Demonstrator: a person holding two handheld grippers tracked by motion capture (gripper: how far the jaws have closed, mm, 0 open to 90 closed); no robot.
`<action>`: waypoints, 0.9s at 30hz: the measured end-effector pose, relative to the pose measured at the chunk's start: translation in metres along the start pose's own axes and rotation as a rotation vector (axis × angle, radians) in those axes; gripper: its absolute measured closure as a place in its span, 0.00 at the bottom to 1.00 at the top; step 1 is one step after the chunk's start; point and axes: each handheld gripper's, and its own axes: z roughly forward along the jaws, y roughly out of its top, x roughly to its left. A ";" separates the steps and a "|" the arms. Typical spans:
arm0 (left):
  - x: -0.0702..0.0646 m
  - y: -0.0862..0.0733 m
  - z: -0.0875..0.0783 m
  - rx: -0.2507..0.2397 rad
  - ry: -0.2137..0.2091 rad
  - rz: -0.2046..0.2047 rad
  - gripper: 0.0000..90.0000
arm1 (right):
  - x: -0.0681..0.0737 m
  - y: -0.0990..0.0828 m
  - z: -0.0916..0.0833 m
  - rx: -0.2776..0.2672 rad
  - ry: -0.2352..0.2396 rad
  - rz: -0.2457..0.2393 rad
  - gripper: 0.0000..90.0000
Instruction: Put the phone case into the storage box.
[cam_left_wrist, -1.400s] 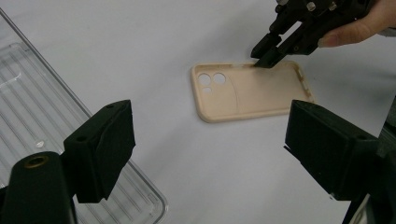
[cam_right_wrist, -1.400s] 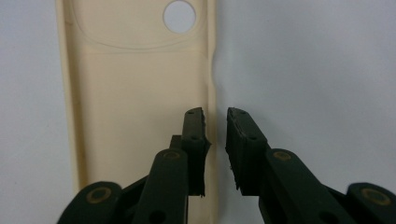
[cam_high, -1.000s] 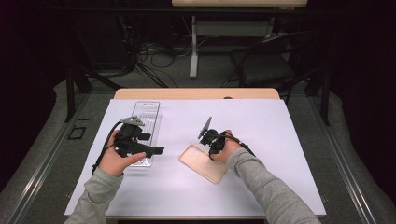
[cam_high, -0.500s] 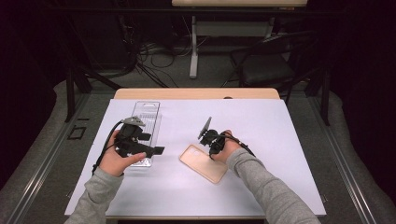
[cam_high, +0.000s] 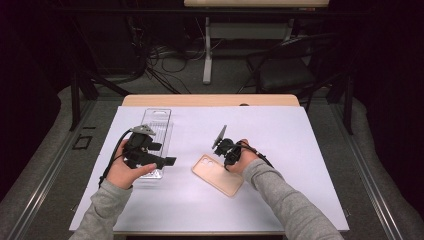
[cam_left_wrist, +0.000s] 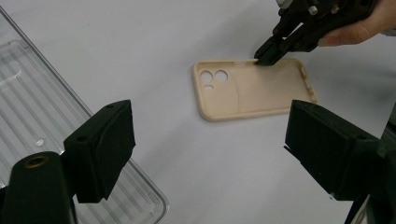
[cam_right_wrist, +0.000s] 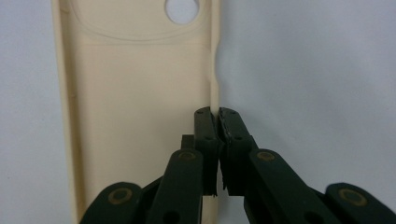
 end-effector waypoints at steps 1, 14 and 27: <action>0.000 0.000 0.000 0.000 0.000 0.000 0.18 | 0.000 0.000 0.000 0.001 -0.001 0.001 0.97; -0.001 0.000 0.000 -0.001 0.000 -0.003 0.18 | 0.002 -0.002 -0.008 -0.026 0.000 0.004 0.97; 0.000 -0.001 0.000 -0.021 -0.001 -0.008 0.18 | 0.002 -0.011 -0.022 -0.100 -0.005 0.048 0.97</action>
